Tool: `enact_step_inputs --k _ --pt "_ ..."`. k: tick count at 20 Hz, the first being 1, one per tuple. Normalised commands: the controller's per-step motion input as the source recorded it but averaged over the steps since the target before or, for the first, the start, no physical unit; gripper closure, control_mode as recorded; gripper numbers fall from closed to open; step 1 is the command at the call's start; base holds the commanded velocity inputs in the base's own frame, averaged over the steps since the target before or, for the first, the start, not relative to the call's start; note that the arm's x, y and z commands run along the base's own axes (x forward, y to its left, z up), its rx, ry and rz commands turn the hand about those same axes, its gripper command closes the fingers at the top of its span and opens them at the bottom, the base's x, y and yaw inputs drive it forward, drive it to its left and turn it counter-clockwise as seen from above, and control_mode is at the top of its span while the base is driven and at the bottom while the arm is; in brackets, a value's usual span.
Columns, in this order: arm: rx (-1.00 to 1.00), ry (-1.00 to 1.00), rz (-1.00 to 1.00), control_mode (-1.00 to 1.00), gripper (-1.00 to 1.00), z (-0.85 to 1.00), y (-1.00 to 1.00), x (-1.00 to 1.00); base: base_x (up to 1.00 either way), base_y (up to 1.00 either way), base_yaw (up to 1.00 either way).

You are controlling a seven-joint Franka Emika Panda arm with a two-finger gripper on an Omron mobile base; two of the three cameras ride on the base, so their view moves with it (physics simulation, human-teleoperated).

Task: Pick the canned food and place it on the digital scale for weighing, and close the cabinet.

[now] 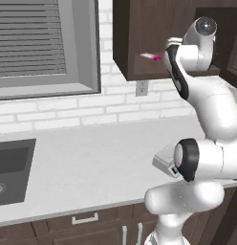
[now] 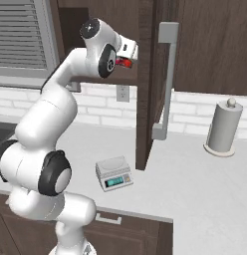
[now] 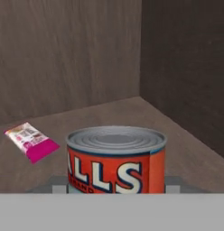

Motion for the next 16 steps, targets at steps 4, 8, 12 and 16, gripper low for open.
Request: enact_step_inputs --k 4,8,12,16 --pt "0.01 -0.27 0.06 -1.0 1.0 0.09 0.62 -1.0 0.0 0.0 0.0" --pt "0.0 -0.3 0.06 -1.0 1.0 0.02 0.56 -1.0 0.0 0.0 0.0" --pt "0.0 -0.17 0.07 -1.0 1.0 0.08 0.48 -1.0 0.0 0.0 0.0" --pt "-0.01 -0.02 0.21 -1.0 1.0 0.0 0.4 -1.0 0.0 0.0 0.0"
